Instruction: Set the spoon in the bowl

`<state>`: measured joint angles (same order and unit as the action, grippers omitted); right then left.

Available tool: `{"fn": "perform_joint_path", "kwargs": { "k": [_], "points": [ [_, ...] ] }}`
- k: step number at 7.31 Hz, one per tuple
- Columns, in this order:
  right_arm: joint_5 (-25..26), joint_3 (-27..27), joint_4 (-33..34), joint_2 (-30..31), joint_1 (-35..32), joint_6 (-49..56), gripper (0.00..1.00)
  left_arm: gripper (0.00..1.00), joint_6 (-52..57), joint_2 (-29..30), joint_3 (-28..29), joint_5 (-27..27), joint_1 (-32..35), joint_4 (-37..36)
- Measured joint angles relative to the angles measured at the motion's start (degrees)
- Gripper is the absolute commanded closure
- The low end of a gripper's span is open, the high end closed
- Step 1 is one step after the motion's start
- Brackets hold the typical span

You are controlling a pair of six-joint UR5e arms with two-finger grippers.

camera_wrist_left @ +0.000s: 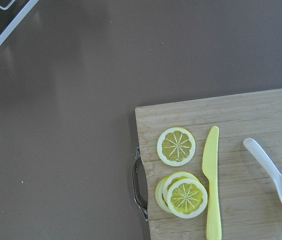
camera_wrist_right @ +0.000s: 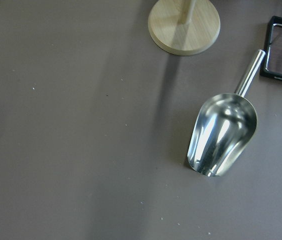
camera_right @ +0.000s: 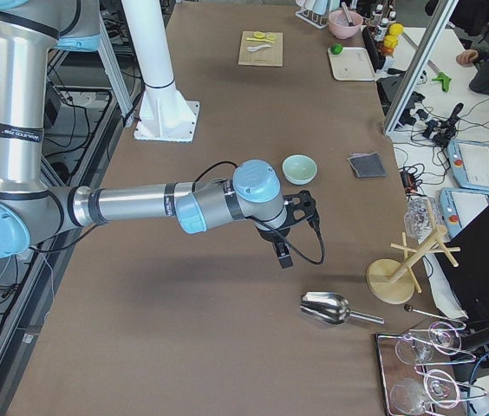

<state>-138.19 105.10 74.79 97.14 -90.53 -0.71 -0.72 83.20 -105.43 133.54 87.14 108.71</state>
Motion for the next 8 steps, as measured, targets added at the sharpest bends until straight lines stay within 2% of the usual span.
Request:
{"fn": "perform_joint_path", "kwargs": {
  "k": [2,3,4,6,8],
  "points": [
    [-1.5,-0.1,-2.9,-1.5,3.6,-9.4,0.00,0.02,-3.6,2.0,2.5,0.0,-0.1,6.6],
    [-1.1,-0.1,-6.2,-2.6,7.3,-18.7,0.00,0.02,-6.1,2.1,3.6,0.4,-0.4,11.1],
    [1.6,-0.1,-11.0,-3.9,13.0,-29.8,0.01,0.02,-7.9,1.7,4.9,1.0,-1.2,16.4],
    [14.2,-0.6,-18.4,-8.9,27.5,-52.1,0.02,0.02,-9.0,1.1,6.5,1.2,-4.4,22.1],
    [27.4,-3.5,-19.8,-16.2,39.6,-67.4,0.08,0.02,-9.1,1.2,6.8,1.1,-6.6,23.1]
  ]
}}
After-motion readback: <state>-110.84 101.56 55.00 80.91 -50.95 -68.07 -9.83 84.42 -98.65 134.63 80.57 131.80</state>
